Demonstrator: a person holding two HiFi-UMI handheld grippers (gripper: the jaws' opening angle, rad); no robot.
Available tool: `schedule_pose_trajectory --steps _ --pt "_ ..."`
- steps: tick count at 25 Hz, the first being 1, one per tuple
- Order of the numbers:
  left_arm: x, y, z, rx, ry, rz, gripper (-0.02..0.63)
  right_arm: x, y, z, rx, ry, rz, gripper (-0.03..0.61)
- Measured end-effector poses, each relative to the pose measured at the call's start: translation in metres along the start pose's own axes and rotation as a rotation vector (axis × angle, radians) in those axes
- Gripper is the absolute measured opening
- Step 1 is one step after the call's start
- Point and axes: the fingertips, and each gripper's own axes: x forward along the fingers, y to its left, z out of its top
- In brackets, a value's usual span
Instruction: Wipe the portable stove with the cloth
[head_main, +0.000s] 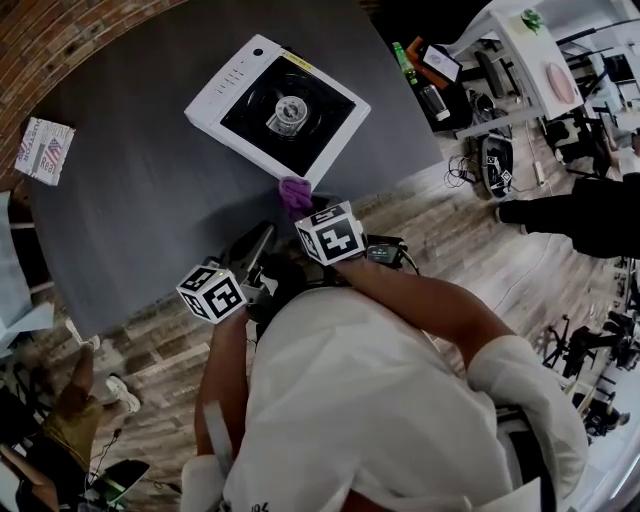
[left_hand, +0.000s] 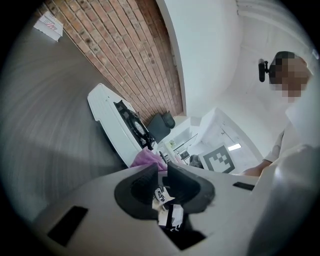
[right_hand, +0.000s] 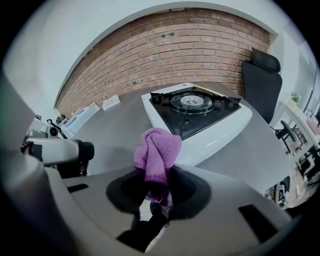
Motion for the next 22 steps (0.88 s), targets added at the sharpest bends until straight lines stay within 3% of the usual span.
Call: schedule_pose_trajectory --steps 11,22 --pt "0.023 -0.011 -0.014 0.007 0.017 0.007 0.066 -0.027 -0.021 -0.019 -0.061 -0.016 0.067 0.103" --pt "0.06 -0.03 -0.018 -0.003 -0.121 0.17 0.066 -0.037 -0.077 -0.011 -0.177 -0.009 0.237 0.101"
